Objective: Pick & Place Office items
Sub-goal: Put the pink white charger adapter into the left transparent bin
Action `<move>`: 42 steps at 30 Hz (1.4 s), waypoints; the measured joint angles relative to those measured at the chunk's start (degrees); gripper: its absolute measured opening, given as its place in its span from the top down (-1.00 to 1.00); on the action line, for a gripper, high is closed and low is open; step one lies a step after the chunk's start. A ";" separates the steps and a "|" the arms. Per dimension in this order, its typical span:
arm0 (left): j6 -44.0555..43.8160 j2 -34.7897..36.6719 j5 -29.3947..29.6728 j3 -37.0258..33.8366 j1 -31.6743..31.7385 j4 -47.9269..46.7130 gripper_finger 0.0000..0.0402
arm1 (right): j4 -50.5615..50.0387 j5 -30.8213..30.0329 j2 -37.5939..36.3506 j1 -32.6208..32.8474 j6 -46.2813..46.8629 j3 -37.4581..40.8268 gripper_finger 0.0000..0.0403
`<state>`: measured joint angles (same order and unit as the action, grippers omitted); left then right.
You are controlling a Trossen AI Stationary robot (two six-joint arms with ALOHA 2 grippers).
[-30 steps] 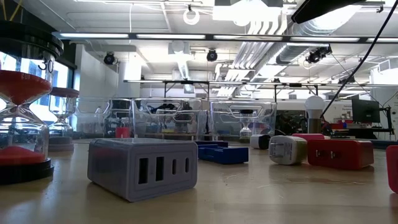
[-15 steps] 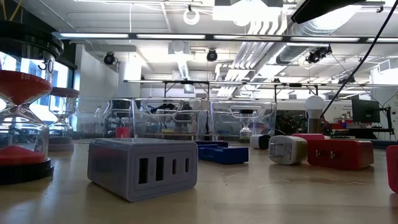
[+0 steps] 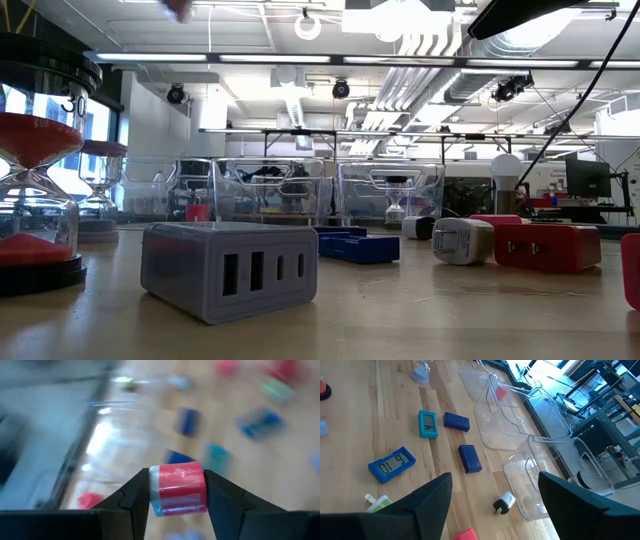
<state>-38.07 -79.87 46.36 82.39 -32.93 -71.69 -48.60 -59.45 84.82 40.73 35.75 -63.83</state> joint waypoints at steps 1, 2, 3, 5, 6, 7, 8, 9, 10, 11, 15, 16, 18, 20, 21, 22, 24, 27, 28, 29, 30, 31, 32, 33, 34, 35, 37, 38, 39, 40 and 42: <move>-3.23 0.01 1.43 0.00 3.14 -0.08 0.26 | 0.00 0.20 0.00 0.00 0.00 0.00 -0.42; -6.32 0.01 1.93 0.00 6.67 -0.34 0.26 | 0.00 0.61 0.00 0.00 -0.01 0.00 -0.42; -9.08 0.01 1.72 0.00 10.43 -0.84 0.26 | 0.00 1.06 0.00 -0.02 -0.01 0.00 -0.42; -12.02 0.01 0.06 0.00 18.56 -1.84 0.26 | -0.02 1.20 0.00 -0.21 -0.01 0.00 -0.42; -12.22 0.01 -1.25 0.00 22.81 -2.00 0.26 | -0.02 1.26 0.00 -0.30 -0.02 0.00 -0.42; -11.50 0.01 -3.12 0.00 27.40 -1.80 0.26 | -0.02 1.28 0.00 -0.41 0.00 0.00 -0.42; -10.18 0.01 -5.63 0.00 32.03 -1.42 0.26 | -0.02 1.30 0.00 -0.61 0.00 0.00 -0.42; -8.54 0.01 -8.81 -0.01 36.65 -1.04 0.26 | 0.00 1.35 0.00 -0.80 0.00 0.00 -0.42; -6.95 0.01 -12.24 -0.01 41.22 -0.95 0.26 | -0.02 1.41 0.00 -1.05 0.02 0.00 -0.42; -5.68 0.01 -15.68 -0.01 45.95 -0.96 0.26 | -0.02 1.50 0.00 -1.20 0.20 0.00 -0.42; -2.76 -0.26 -26.63 -0.02 61.88 -1.07 0.26 | -0.02 3.05 0.00 -1.99 0.58 0.00 -0.42; -2.18 -0.35 -28.34 -0.04 64.94 -1.16 0.26 | -0.02 3.09 0.00 -2.19 0.87 0.00 -0.42; -0.96 -0.48 -31.47 -0.13 69.92 -1.30 0.26 | -0.02 3.05 0.00 -2.27 1.55 0.00 -0.42; -0.28 -0.87 -32.37 -0.13 72.93 -1.38 0.26 | -0.02 3.01 0.00 -2.27 1.64 0.00 -0.42; 0.30 -1.15 -32.43 -0.13 73.89 -1.51 0.26 | -0.03 3.01 0.00 -2.27 1.62 0.00 -0.42; 0.82 -1.41 -32.43 -0.15 74.39 -1.67 0.26 | -0.02 2.98 0.00 -2.27 1.63 0.00 -0.42; 1.20 -2.15 -32.58 -0.17 74.61 -1.93 0.26 | -0.02 2.94 0.00 -2.27 1.62 0.00 -0.42; 1.94 -4.04 -32.12 -0.53 73.61 -1.85 0.26 | -0.02 2.92 0.00 -2.27 1.60 0.00 -0.42; 2.72 -4.87 -31.58 -0.61 73.02 -2.15 0.26 | -0.04 2.90 0.00 -2.27 1.60 0.00 -0.42; 3.67 -5.69 -31.05 -0.81 72.45 -2.16 0.26 | -0.02 2.92 0.00 -2.27 1.59 0.00 -0.42; 4.49 -6.61 -31.06 -0.92 71.97 -2.51 0.26 | -0.02 2.92 0.00 -2.27 1.57 0.00 -0.42; 5.04 -7.54 -31.05 -0.92 71.51 -3.39 0.26 | -0.02 2.90 0.00 -2.27 1.58 0.00 -0.42; 5.46 -8.50 -31.05 -0.94 71.21 -4.44 0.26 | -0.02 2.90 0.00 -2.27 1.64 0.00 -0.42; 6.49 -9.32 -31.07 -0.96 71.12 -5.52 0.26 | -0.02 2.90 0.00 -2.27 1.64 0.00 -0.42; 7.96 -10.12 -31.05 -0.96 71.13 -6.46 0.26 | -0.02 2.90 0.00 -2.27 1.64 0.00 -0.42; 9.05 -10.93 -31.02 -0.98 71.19 -7.06 0.26 | -0.02 2.90 0.00 -2.27 1.66 0.00 -0.42; 10.94 -12.28 -31.00 -0.98 71.24 -7.15 0.26 | -0.02 2.90 0.00 -2.27 1.66 0.00 -0.42; 11.80 -12.84 -30.91 -0.98 71.24 -7.03 0.26 | -0.04 2.91 0.00 -2.27 1.68 0.00 -0.42; 12.68 -13.33 -30.82 -1.02 71.23 -6.69 0.26 | -0.03 2.90 0.00 -2.27 1.68 0.00 -0.42; 13.46 -13.66 -30.79 -1.41 71.13 -5.64 0.26 | -0.02 2.90 0.00 -2.27 1.68 0.00 -0.42; 14.81 -13.73 -31.14 -3.37 70.75 -3.33 0.26 | -0.04 2.91 0.00 -2.27 1.68 0.00 -0.42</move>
<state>-23.26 -93.60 15.22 79.02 37.82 -75.02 -48.64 -56.54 84.82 38.46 37.43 -63.83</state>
